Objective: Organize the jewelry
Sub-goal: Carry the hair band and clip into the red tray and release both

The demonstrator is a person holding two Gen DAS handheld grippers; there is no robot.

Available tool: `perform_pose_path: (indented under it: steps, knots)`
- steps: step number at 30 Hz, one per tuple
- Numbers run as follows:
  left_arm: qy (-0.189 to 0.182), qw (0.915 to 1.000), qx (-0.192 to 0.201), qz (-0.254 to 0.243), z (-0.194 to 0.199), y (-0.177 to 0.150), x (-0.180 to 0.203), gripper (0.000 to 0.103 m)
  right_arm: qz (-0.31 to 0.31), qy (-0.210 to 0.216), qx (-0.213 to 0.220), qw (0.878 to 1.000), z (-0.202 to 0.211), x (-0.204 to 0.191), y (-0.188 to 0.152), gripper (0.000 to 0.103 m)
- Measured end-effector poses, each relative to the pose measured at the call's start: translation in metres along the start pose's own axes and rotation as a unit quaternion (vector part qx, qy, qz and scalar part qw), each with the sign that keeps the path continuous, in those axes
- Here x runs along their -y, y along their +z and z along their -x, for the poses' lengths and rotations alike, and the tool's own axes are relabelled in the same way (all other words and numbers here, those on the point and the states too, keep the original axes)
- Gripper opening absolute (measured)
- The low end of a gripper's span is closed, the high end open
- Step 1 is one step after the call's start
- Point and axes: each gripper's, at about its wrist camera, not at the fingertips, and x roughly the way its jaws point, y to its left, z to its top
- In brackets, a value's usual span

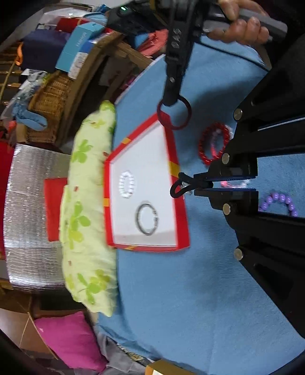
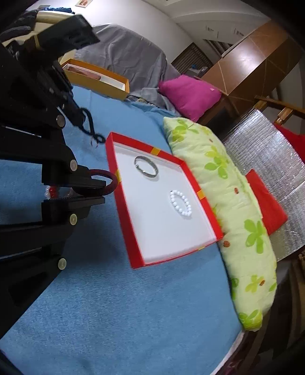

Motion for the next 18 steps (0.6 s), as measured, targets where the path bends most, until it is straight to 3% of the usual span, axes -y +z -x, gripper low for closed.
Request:
perform_pose_path:
  steps: [4,11,18]
  knots:
    - [0.000,0.9999,0.012,-0.008,-0.001,0.018,0.005,0.005,0.003,0.002,0.020,1.000,-0.001,-0.004,0.011,0.007]
    - [0.008,0.9999,-0.009,-0.010,-0.040,0.044,-0.001,0.005,0.010,-0.025,0.050,0.998,-0.020,-0.004,0.037,0.007]
    - [0.020,0.9987,-0.045,0.014,-0.081,0.048,-0.012,0.005,0.021,-0.063,0.019,0.998,-0.061,-0.005,0.051,0.007]
